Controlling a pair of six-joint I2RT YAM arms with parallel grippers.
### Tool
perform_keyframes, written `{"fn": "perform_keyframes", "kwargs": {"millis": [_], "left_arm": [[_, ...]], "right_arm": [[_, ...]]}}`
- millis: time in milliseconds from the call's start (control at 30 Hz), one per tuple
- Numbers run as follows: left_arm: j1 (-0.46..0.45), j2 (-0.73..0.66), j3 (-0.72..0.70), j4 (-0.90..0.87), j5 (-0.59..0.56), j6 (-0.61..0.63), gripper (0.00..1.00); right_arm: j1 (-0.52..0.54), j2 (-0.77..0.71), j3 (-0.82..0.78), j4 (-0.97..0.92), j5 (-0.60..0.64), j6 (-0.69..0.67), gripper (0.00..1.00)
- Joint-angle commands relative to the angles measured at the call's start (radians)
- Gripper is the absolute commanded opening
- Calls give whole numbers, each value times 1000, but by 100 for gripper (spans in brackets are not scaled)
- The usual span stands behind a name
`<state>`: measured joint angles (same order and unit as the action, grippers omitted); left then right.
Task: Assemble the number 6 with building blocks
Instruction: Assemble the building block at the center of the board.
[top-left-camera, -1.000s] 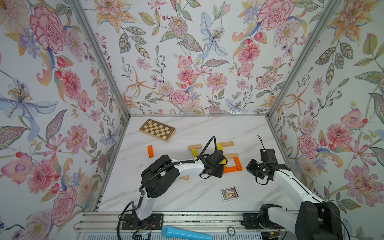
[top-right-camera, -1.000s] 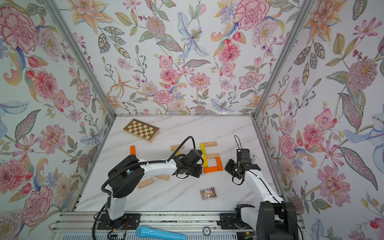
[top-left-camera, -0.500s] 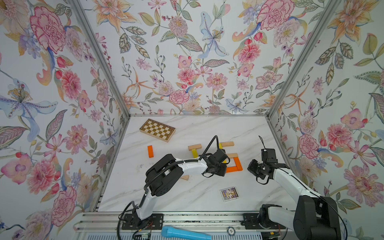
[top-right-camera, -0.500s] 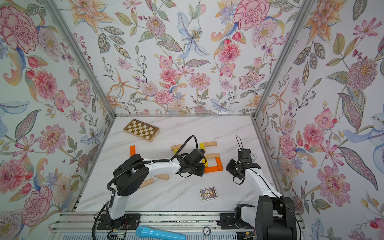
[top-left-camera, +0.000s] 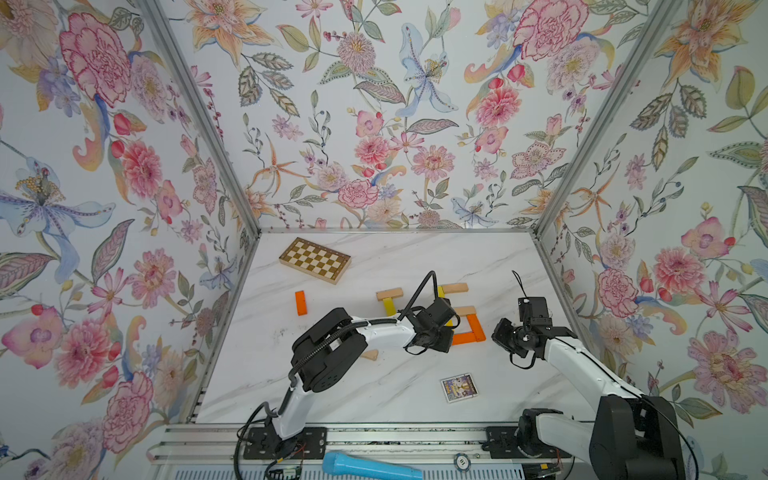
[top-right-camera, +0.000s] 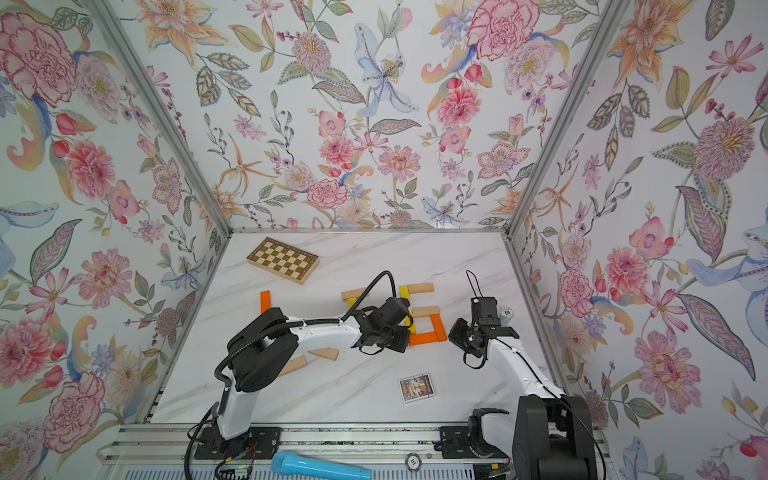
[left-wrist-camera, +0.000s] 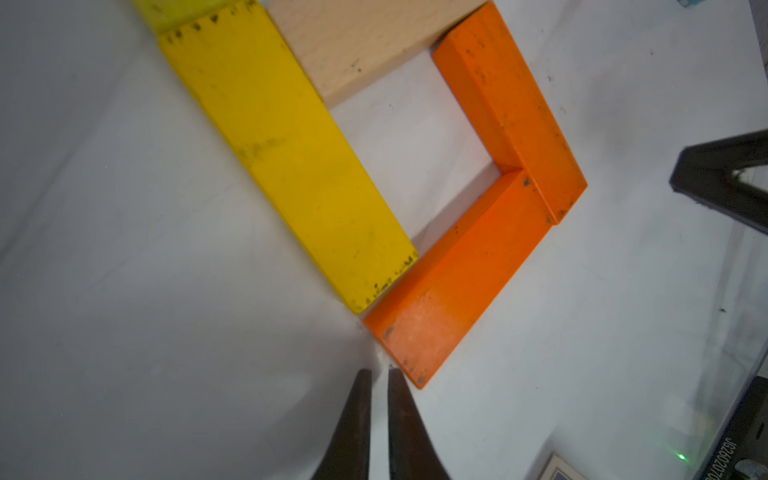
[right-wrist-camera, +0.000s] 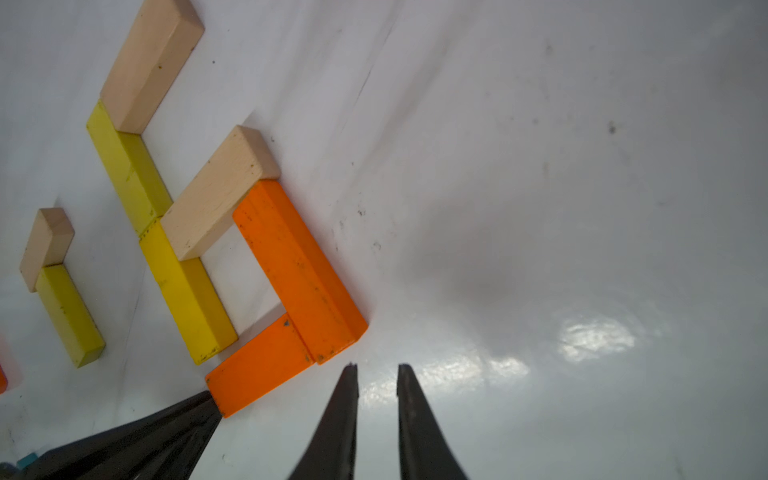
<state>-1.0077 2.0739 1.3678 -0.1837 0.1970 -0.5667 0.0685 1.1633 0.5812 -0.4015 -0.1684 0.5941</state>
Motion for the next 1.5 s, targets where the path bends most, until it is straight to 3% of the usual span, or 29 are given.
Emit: {"fn": "perform_keyframes", "kwargs": {"millis": [0,200,300,567,800,967,1467], "left_arm": [[17,-101,-36,-15,-49,-1,15],[75,-277,-131,-36,-109,17,36],[108,-354,-162,-65,-140,35,42],[195,-536,-221,-121,-196,71,57],[243,-647,-269,-156,-233,93,77],[267,-692,-301,-158,-235,97,81],[290,-707,-329,-152,-214,99,81]], "right_arm": [[90,-47,0,-29,51,52,20],[277,-48,-17,-15,120,162,18],[341,-20,-21,-5,145,192,16],[447,70,-24,46,174,243,11],[508,170,-10,99,178,265,8],[526,216,9,113,183,266,7],[526,276,58,107,205,233,7]]}}
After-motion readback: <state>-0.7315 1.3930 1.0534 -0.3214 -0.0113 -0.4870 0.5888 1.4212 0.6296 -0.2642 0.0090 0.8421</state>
